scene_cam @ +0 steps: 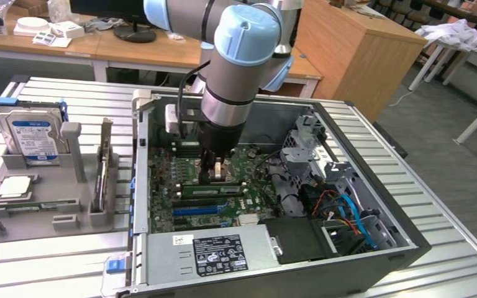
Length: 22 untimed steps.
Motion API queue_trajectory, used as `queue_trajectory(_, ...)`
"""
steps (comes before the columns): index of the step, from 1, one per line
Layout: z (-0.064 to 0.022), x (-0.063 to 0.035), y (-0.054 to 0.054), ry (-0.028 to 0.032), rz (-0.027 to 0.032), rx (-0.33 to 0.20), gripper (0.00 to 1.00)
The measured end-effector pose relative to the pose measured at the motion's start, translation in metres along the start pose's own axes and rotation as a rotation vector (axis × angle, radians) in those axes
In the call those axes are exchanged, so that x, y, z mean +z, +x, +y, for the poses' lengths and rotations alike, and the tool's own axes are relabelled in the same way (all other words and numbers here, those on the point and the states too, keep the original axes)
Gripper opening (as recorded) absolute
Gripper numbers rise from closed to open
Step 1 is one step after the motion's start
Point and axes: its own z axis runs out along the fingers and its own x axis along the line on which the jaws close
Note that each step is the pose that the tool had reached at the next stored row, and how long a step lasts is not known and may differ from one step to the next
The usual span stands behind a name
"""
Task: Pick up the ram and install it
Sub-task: 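Press down the ram until it locks into place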
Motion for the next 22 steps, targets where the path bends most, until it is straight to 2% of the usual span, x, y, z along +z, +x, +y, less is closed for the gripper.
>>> queue_trajectory(22,-0.0003,0.0086,0.0006,0.0002,-0.0003,0.000,0.11)
